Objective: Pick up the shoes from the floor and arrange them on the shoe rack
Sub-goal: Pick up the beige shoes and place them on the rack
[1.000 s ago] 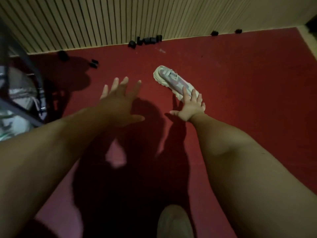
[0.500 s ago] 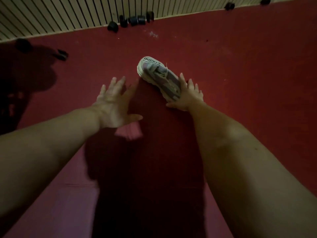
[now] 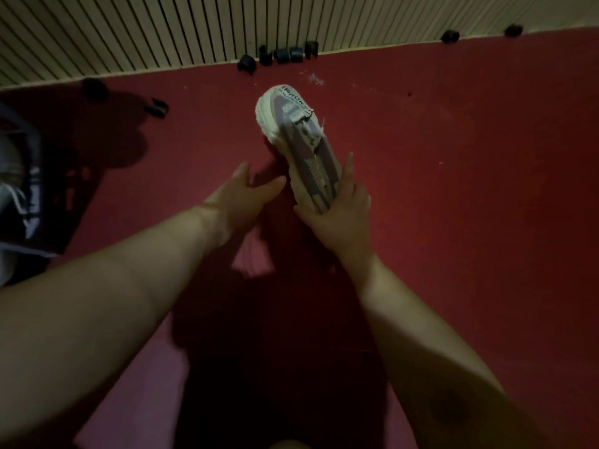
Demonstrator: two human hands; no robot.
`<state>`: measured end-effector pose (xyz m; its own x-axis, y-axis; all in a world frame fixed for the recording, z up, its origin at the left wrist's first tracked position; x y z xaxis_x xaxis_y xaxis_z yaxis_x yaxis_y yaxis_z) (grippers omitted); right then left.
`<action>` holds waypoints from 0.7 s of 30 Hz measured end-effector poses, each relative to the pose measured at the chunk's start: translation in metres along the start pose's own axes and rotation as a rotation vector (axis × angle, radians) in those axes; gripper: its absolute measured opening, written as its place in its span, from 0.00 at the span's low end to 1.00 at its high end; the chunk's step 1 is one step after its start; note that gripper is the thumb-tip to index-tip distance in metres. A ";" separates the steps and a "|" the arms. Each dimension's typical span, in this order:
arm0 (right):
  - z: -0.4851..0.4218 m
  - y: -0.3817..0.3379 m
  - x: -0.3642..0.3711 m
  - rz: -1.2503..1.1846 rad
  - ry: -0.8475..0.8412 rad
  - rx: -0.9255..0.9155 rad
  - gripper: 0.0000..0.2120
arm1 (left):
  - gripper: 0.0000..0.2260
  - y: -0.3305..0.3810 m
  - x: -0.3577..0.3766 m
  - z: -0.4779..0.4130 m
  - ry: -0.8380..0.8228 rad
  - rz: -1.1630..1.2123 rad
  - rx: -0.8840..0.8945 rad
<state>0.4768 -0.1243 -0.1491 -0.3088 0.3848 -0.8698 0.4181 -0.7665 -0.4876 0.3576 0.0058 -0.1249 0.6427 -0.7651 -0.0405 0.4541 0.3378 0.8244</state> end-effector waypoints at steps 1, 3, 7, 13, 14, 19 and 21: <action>0.014 -0.015 -0.007 -0.005 0.055 -0.025 0.55 | 0.39 0.003 0.004 0.010 -0.027 0.174 0.019; 0.043 -0.045 -0.023 -0.007 0.133 -0.086 0.55 | 0.36 0.014 0.008 0.031 -0.095 0.262 0.118; 0.098 -0.099 -0.042 -0.270 -0.059 -0.150 0.55 | 0.31 0.031 -0.031 0.071 -0.171 0.286 0.308; 0.179 -0.164 -0.064 -0.492 -0.210 -0.129 0.40 | 0.27 0.029 -0.117 0.141 -0.447 0.359 0.393; 0.193 -0.173 -0.060 -0.470 -0.209 -0.135 0.41 | 0.29 0.026 -0.129 0.150 -0.501 0.360 0.384; 0.257 -0.234 -0.042 -0.478 -0.188 -0.095 0.39 | 0.34 0.003 -0.185 0.192 -0.544 0.243 0.307; 0.281 -0.253 -0.041 -0.472 -0.202 -0.067 0.41 | 0.28 -0.003 -0.198 0.211 -0.609 0.272 0.265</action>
<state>0.1435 -0.0902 0.0311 -0.6331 0.5685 -0.5253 0.2454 -0.4961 -0.8328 0.0986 0.0404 -0.0002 0.2185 -0.8689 0.4441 0.1125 0.4745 0.8730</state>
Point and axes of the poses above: each hand's wrist, its own z-axis away from the middle knuckle, its own x-axis out of the palm, y = z × x, the point moved 8 cm from there along -z, towards the middle knuckle, and after that the axes turned 6 degrees about z, right-handed, at the moved point
